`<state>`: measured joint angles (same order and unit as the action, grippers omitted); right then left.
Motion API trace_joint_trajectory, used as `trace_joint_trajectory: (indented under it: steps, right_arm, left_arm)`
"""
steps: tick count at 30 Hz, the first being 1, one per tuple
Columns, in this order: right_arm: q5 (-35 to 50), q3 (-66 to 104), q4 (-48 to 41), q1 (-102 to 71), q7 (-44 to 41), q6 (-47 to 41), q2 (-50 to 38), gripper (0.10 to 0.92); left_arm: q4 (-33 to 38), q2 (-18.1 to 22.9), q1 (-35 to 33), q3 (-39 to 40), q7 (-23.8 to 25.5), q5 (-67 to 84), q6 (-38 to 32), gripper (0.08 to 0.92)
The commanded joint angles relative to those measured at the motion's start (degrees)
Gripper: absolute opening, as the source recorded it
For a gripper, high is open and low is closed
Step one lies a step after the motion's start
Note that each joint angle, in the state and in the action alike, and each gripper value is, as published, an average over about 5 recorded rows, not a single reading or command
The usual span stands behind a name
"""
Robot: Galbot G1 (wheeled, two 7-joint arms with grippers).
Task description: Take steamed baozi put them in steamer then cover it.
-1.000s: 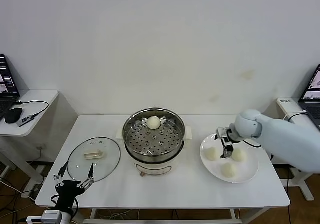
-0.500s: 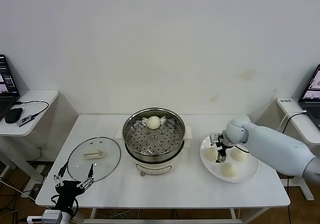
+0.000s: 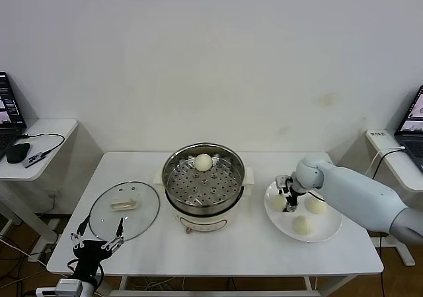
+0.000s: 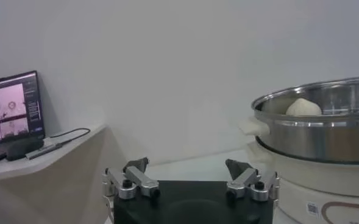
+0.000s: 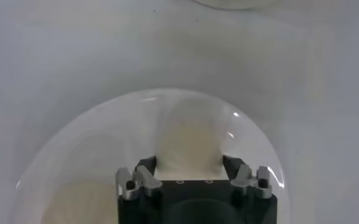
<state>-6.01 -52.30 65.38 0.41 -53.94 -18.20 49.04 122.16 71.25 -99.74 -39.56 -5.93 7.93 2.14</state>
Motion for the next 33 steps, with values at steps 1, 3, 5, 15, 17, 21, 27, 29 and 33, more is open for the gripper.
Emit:
trace_joint_trajectory:
  steps: [1, 3, 5, 15, 17, 21, 27, 29, 33]
  right_arm:
    - [0.2, 0.7, 0.3, 0.7, -1.8, -0.1, -0.1, 0.633]
    - [1.0, 0.4, 2.0, 2.4, -2.3, -0.4, -1.1, 0.619]
    - [2.4, -0.2, 4.2, 4.6, -2.8, -1.0, -2.7, 0.61]
    - [13.0, -7.3, 15.1, 20.8, -3.6, -4.7, -10.6, 0.606]
    - [15.4, -9.7, 16.2, 25.4, -3.6, -5.7, -10.5, 0.609]
    - [20.4, -14.5, 18.5, 34.4, -3.1, -8.0, -8.3, 0.611]
    - [28.0, -18.4, 20.0, 41.3, -1.0, -11.4, -0.5, 0.617]
    - [30.7, -18.6, 19.5, 42.0, 0.1, -12.6, 3.0, 0.619]
    - [35.2, -17.8, 16.2, 40.4, 2.4, -14.7, 12.0, 0.619]
  left_arm:
    - [0.2, 0.0, -0.1, 0.0, 0.0, -0.1, 0.0, 0.823]
    - [0.3, -0.1, -0.1, 0.0, 0.0, -0.1, 0.0, 0.823]
    - [0.4, -0.1, -0.1, 0.0, 0.0, -0.1, 0.0, 0.823]
    - [1.3, -0.6, 0.2, 0.2, -0.1, 0.0, 0.0, 0.823]
    - [1.7, -0.9, 0.2, 0.2, 0.0, 0.1, 0.1, 0.823]
    - [2.2, -1.3, 0.2, 0.2, -0.1, 0.2, 0.1, 0.823]
    - [2.4, -1.4, 0.1, 0.3, -0.1, 0.4, 0.0, 0.823]
    - [2.4, -1.5, 0.2, 0.3, -0.1, 0.5, 0.0, 0.823]
    - [2.3, -1.7, 0.4, 0.1, -0.1, 0.6, 0.1, 0.823]
